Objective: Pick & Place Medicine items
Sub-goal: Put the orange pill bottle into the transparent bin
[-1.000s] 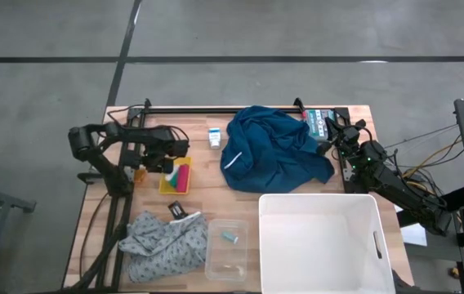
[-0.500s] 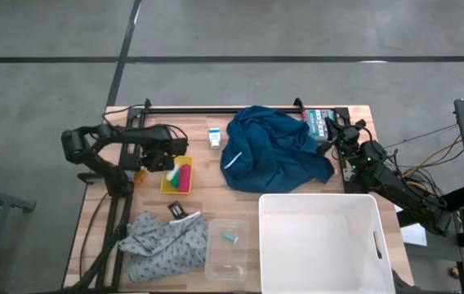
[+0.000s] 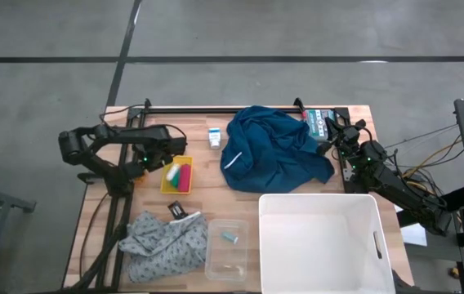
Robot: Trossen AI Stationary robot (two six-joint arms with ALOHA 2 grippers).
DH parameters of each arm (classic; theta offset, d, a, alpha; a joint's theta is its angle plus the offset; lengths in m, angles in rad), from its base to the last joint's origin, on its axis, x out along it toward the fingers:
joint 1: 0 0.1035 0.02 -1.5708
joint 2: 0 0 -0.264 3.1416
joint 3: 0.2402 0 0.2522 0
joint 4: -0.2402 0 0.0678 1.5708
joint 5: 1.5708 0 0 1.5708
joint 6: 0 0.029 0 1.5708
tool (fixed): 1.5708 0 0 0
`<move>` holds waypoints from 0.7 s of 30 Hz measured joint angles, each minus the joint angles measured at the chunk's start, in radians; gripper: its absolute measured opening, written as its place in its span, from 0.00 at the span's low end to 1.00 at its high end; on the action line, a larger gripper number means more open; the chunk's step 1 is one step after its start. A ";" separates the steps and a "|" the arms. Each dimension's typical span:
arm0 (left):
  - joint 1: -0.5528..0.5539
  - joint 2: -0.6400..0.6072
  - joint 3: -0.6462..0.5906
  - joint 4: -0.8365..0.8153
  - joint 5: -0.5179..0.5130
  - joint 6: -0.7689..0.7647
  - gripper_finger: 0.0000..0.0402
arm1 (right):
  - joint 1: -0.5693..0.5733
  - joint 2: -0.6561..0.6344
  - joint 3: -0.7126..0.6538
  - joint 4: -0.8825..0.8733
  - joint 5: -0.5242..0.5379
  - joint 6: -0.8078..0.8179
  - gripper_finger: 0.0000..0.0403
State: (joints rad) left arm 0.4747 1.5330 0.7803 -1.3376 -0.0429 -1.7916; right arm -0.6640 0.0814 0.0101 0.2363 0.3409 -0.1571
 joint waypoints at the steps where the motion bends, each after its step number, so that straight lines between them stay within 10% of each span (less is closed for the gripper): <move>1: 0.000 0.000 0.000 -0.001 0.007 -0.006 0.53 | 0.000 0.000 0.000 0.000 0.000 0.000 0.02; 21: 0.002 0.000 -0.001 -0.142 -0.027 -0.120 0.49 | 0.000 0.000 0.000 0.000 0.000 0.000 0.02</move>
State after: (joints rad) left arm 0.4767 1.5330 0.7795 -1.4799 -0.0703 -1.9118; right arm -0.6636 0.0813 0.0101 0.2363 0.3408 -0.1570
